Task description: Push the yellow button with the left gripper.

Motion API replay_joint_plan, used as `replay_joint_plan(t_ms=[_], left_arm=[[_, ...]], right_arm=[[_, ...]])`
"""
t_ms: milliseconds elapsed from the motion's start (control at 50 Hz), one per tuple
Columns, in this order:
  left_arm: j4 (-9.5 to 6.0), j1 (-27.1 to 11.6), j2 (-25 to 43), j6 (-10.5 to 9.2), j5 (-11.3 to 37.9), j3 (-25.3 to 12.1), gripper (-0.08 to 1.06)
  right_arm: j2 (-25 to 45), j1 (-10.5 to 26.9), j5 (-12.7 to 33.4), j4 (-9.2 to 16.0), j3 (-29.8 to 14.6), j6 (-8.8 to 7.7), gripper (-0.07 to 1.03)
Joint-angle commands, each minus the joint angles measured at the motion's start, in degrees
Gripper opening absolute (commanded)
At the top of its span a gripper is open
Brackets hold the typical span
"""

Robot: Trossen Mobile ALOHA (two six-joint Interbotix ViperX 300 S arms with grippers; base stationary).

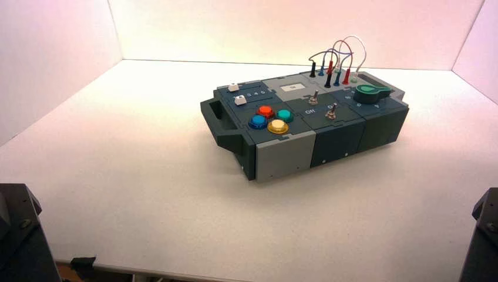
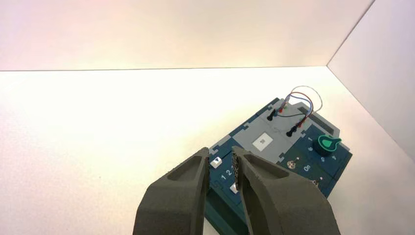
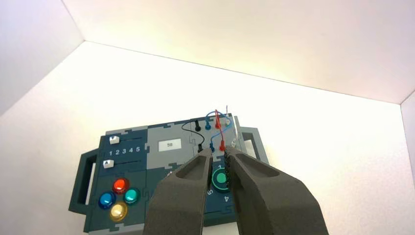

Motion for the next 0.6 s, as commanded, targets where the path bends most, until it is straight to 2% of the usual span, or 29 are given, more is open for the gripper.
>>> replay_joint_plan(t_ms=[20, 160, 440, 600], left_arm=[[-0.26, -0.35, -0.18, -0.35, -0.26, -0.88, 0.28], [-0.88, -0.53, -0.18, -0.35, -0.26, -0.79, 0.28], [-1.05, -1.05, 0.79, -0.35, -0.26, -0.44, 0.28], [-1.05, -5.8, 5.19, 0.09, -0.26, -2.2, 0.27]], right_arm=[[-0.09, -0.09, 0.35, 0.18, -1.41, 0.09, 0.15], [-0.88, 0.0, 1.05, 0.09, -1.23, 0.09, 0.15], [-0.97, 0.0, 1.14, 0.09, -1.14, 0.09, 0.15], [-0.97, 0.0, 1.14, 0.09, -1.14, 0.0, 0.15]])
